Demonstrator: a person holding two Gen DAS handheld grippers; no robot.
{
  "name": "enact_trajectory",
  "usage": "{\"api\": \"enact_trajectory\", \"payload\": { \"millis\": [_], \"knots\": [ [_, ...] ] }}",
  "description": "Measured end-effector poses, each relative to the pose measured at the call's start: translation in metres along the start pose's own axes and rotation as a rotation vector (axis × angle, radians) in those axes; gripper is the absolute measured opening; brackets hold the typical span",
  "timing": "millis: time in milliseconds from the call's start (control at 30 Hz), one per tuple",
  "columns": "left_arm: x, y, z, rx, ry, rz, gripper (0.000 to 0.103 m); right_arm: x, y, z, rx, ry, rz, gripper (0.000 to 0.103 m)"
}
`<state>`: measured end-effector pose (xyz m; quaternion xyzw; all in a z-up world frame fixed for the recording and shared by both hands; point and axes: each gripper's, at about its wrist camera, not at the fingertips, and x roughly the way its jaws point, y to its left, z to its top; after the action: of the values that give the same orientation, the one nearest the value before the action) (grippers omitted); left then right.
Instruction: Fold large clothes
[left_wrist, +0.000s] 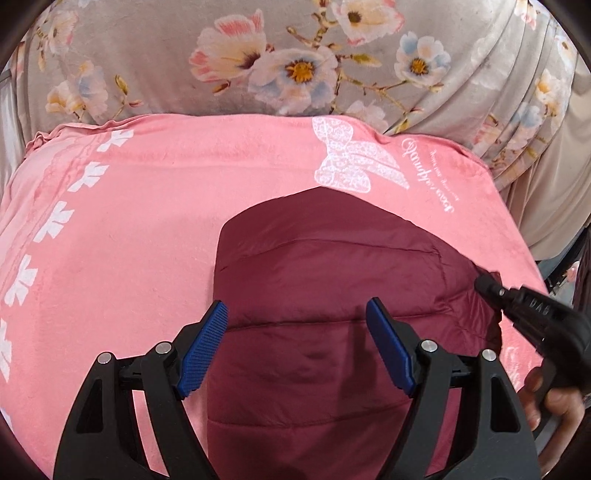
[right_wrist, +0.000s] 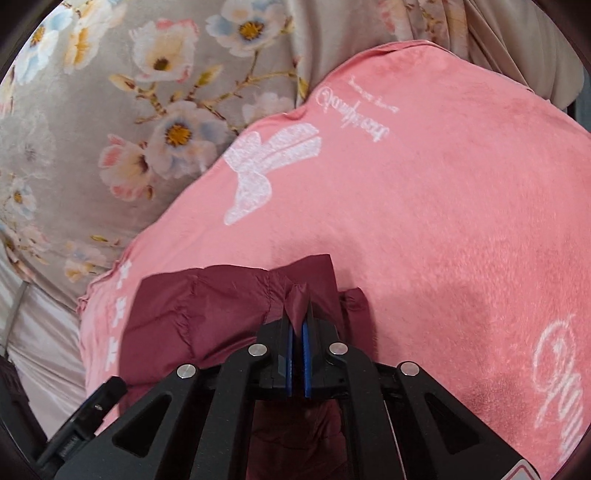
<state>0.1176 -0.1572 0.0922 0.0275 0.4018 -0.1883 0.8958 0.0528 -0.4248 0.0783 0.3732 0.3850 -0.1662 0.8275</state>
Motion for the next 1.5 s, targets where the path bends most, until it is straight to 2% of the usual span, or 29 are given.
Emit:
{"api": "enact_trajectory", "payload": {
  "millis": [167, 333, 867, 1367, 1433, 1467, 1500],
  "knots": [
    [0.018, 0.002, -0.008, -0.007, 0.026, 0.001, 0.076, 0.014, -0.002, -0.011, -0.045, -0.010, -0.035, 0.004],
    [0.026, -0.005, -0.015, 0.028, 0.010, 0.034, 0.077, 0.025, -0.001, -0.018, -0.072, -0.013, -0.056, 0.004],
    [0.054, -0.012, -0.032, 0.073, -0.002, 0.076, 0.087, 0.040, -0.008, -0.027, -0.071, -0.029, -0.028, 0.002],
    [0.066, -0.017, -0.038, 0.094, -0.021, 0.110, 0.089, 0.040, -0.015, -0.026, -0.060, -0.026, 0.004, 0.002],
    [0.065, -0.017, -0.037, 0.091, -0.015, 0.109, 0.089, 0.023, -0.018, -0.023, -0.044, -0.010, 0.002, 0.006],
    [0.064, -0.016, -0.035, 0.091, -0.001, 0.104, 0.089, 0.012, -0.018, -0.023, -0.032, -0.016, 0.012, 0.016],
    [0.061, -0.014, -0.033, 0.091, 0.017, 0.093, 0.089, -0.009, -0.020, -0.025, -0.022, -0.039, 0.041, 0.018]
  ]
}}
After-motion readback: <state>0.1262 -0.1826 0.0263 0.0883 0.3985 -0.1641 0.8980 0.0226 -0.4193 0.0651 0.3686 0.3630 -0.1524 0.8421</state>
